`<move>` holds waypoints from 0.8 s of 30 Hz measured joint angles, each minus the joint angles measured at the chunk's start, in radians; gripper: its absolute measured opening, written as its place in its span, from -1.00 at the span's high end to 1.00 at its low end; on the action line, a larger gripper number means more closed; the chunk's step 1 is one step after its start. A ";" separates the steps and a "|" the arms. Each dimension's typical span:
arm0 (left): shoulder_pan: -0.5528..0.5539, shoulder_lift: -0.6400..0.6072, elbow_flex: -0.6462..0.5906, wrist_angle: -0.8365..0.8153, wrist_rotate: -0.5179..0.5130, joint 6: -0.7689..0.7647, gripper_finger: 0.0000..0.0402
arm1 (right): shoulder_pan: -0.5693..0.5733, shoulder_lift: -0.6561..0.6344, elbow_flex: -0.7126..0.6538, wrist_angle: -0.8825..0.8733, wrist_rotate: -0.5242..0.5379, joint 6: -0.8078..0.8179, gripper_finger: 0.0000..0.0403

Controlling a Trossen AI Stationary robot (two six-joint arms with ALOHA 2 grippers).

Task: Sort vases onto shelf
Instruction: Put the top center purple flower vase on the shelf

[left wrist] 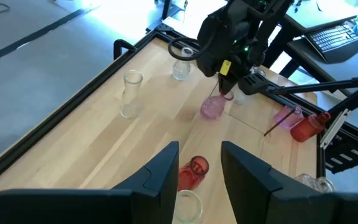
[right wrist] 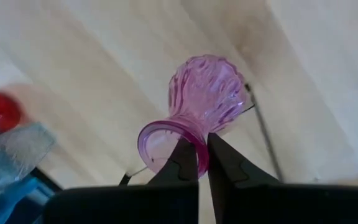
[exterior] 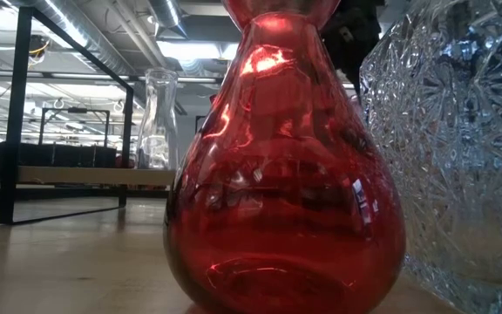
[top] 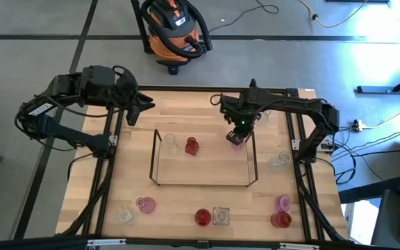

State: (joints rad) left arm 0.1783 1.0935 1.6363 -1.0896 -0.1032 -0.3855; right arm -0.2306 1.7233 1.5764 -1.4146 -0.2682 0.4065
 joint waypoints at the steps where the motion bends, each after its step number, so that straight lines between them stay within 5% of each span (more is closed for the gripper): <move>1: 0.000 0.000 0.000 0.001 0.000 0.000 0.43 | 0.002 0.000 0.000 -0.003 -0.007 -0.001 1.00; 24: 0.000 0.000 0.000 0.001 0.000 0.000 0.43 | 0.002 0.030 -0.025 0.018 -0.066 -0.023 0.99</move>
State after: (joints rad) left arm 0.1783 1.0935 1.6363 -1.0885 -0.1035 -0.3859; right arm -0.2287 1.7533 1.5518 -1.3962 -0.3338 0.3834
